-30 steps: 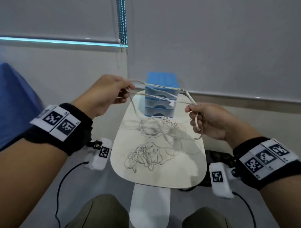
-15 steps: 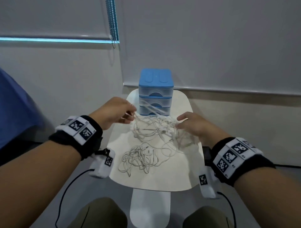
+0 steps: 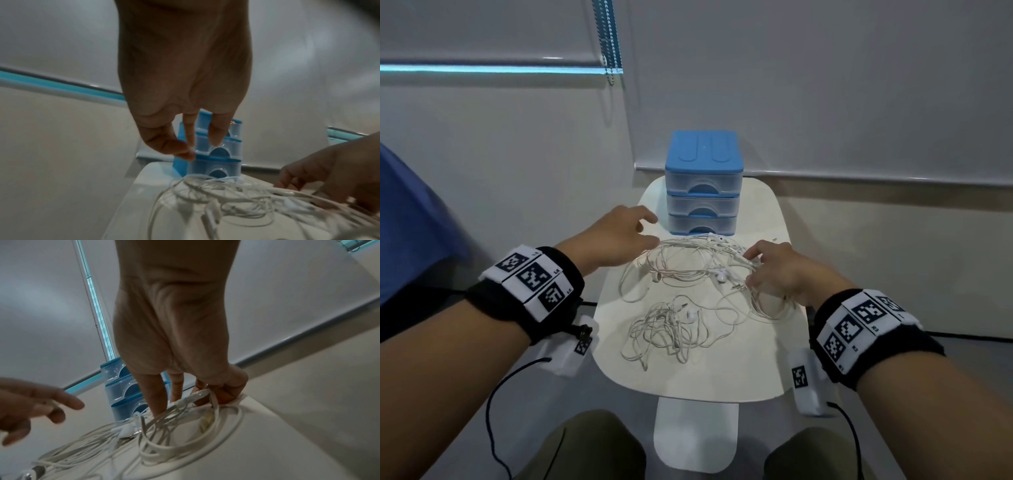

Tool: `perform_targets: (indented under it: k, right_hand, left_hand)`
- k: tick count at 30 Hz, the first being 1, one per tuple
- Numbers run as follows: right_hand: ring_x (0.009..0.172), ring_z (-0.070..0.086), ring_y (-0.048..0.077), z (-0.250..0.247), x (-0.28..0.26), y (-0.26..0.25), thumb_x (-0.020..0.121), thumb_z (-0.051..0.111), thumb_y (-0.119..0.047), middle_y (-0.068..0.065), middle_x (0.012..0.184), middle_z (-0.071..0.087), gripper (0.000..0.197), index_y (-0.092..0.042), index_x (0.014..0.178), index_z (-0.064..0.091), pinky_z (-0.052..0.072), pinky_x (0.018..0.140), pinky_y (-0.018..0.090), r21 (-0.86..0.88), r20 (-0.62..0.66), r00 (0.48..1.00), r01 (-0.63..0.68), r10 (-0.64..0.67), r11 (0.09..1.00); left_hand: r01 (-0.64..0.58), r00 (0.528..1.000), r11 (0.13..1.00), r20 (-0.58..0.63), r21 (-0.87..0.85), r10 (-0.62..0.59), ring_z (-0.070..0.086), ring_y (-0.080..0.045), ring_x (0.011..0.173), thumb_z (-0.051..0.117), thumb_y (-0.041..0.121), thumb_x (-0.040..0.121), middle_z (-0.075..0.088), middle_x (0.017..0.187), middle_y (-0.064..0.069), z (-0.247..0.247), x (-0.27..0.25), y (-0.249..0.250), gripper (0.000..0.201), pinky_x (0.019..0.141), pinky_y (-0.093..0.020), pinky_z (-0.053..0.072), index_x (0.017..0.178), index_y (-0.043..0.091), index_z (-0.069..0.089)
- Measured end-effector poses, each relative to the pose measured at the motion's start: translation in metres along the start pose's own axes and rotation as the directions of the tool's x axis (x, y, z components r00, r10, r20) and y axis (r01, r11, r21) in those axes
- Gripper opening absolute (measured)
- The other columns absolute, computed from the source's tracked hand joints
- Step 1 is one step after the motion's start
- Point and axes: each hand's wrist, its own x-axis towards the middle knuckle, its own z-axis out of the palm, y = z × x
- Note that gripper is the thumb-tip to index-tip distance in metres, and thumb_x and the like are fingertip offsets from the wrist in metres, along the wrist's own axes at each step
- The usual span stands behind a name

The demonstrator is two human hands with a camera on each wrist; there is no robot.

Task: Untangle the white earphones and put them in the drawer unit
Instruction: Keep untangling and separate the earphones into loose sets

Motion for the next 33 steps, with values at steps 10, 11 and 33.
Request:
perform_targets:
  k: [10,11,33]
  right_hand:
    - [0.11,0.058,0.033,0.004,0.005,0.002,0.083,0.077,-0.011,0.009,0.133,0.041,0.041,-0.032,0.115,0.061,0.056,0.085,0.038,0.046,-0.013,1.0,-0.007,0.008,0.999]
    - [0.112,0.058,0.034,0.002,0.003,0.002,0.083,0.078,-0.012,0.011,0.134,0.045,0.036,-0.033,0.109,0.062,0.057,0.087,0.039,0.075,-0.007,1.0,-0.001,0.002,0.997]
    - [0.068,0.06,0.013,0.054,-0.106,-0.008,0.073,0.072,-0.031,-0.004,0.07,0.068,0.013,-0.018,0.075,0.071,0.049,0.075,0.038,0.383,0.052,0.985,0.133,-0.165,0.914]
  left_hand:
    - [-0.261,0.851,0.924,0.518,0.281,0.083,0.06,-0.014,0.095,0.073,0.052,0.09,0.062,0.109,0.006,0.023,-0.051,0.015,0.058,0.093,-0.037,0.051,0.135,0.035,0.042]
    - [-0.259,0.856,0.938,0.505,0.229,0.113,0.061,-0.014,0.092,0.074,0.044,0.092,0.064,0.105,0.005,0.025,-0.053,0.014,0.052,0.09,-0.036,0.051,0.134,0.034,0.045]
    - [-0.259,0.934,0.806,0.075,-0.532,0.35,0.062,-0.012,0.082,0.071,0.01,0.097,0.068,0.089,-0.001,0.044,-0.097,0.007,0.009,0.08,-0.028,0.052,0.102,0.018,0.074]
